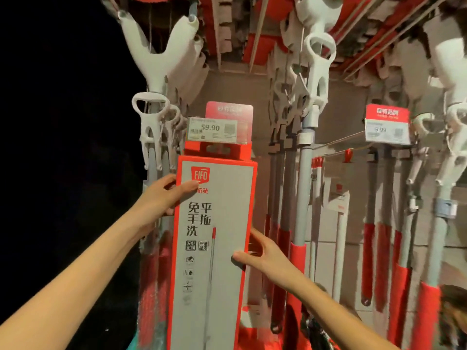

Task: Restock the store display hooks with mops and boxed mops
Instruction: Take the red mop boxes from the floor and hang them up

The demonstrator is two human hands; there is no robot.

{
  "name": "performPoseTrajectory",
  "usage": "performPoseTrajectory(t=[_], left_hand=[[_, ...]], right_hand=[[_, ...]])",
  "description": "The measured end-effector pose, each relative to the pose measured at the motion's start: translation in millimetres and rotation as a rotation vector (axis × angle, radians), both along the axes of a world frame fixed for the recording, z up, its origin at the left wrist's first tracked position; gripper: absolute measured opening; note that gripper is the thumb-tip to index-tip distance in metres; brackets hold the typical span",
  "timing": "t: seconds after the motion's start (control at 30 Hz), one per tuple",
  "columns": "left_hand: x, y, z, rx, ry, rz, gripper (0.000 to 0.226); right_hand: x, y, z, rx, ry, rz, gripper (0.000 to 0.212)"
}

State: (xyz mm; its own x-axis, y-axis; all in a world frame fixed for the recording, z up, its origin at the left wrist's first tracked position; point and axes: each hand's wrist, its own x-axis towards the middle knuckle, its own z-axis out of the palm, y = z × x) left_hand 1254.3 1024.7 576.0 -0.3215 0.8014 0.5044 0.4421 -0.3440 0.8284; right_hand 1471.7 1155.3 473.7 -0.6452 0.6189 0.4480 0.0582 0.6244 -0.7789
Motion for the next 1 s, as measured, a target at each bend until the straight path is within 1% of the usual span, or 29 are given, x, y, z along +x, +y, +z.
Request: performPoseTrajectory(t=[0.07, 0.13, 0.2, 0.27, 0.37, 0.4, 0.43, 0.47, 0.5, 0.53, 0.6, 0.63, 0.67, 0.7, 0.77, 0.8, 0.87, 0.9, 1.0], left_hand=[[-3, 8, -6, -0.013, -0.003, 0.014, 0.077], [-5, 19, -9, -0.023, -0.02, 0.012, 0.078], [-8, 32, -11, -0.031, -0.063, 0.017, 0.074], [-13, 49, -15, -0.034, -0.105, 0.016, 0.058], [-23, 76, -22, -0.006, -0.16, 0.025, 0.027], [-25, 82, -23, 0.012, -0.188, 0.008, 0.027], [-28, 89, -25, 0.023, -0.213, -0.016, 0.037], [-30, 94, -26, 0.025, -0.217, -0.035, 0.053], [-33, 100, -26, 0.025, -0.199, -0.063, 0.067], [-37, 107, -27, 0.028, -0.18, -0.092, 0.076], [-42, 121, -27, 0.026, -0.177, -0.115, 0.086], [-45, 129, -26, 0.019, -0.201, -0.108, 0.09], [-45, 136, -25, 0.003, -0.237, -0.095, 0.09], [-47, 142, -25, -0.021, -0.268, -0.084, 0.085], [-53, 156, -27, -0.053, -0.291, -0.073, 0.073], [-56, 161, -28, -0.045, -0.296, -0.079, 0.075], [-63, 169, -33, -0.018, -0.288, -0.091, 0.088], [-66, 173, -34, -0.009, -0.282, -0.093, 0.087], [-69, 179, -39, 0.021, -0.296, -0.117, 0.068]], right_hand=[[-7, 10, -7, -0.042, -0.001, 0.028, 0.071], [-14, 21, -12, -0.079, 0.004, 0.062, 0.064], [-19, 34, -13, -0.103, -0.002, 0.062, 0.07], [-27, 51, -14, -0.11, -0.012, 0.055, 0.081], [-39, 75, -16, -0.113, -0.017, 0.039, 0.083], [-42, 82, -17, -0.109, -0.024, 0.024, 0.084], [-45, 89, -20, -0.113, -0.023, 0.006, 0.088], [-48, 95, -21, -0.12, -0.026, -0.019, 0.094], [-51, 101, -22, -0.122, -0.033, -0.04, 0.098], [-53, 103, -22, -0.12, -0.037, -0.054, 0.1], [-58, 110, -20, -0.101, -0.045, -0.065, 0.095], [-60, 114, -19, -0.09, -0.048, -0.063, 0.087], [-61, 116, -17, -0.078, -0.059, -0.057, 0.078], [-64, 120, -16, -0.062, -0.069, -0.046, 0.072], [-69, 126, -14, -0.055, -0.08, -0.056, 0.069], [-71, 129, -13, -0.055, -0.089, -0.063, 0.07], [-74, 135, -14, -0.055, -0.109, -0.065, 0.069], [-76, 136, -14, -0.056, -0.119, -0.062, 0.068], [-81, 136, -13, -0.05, -0.147, -0.071, 0.063]])
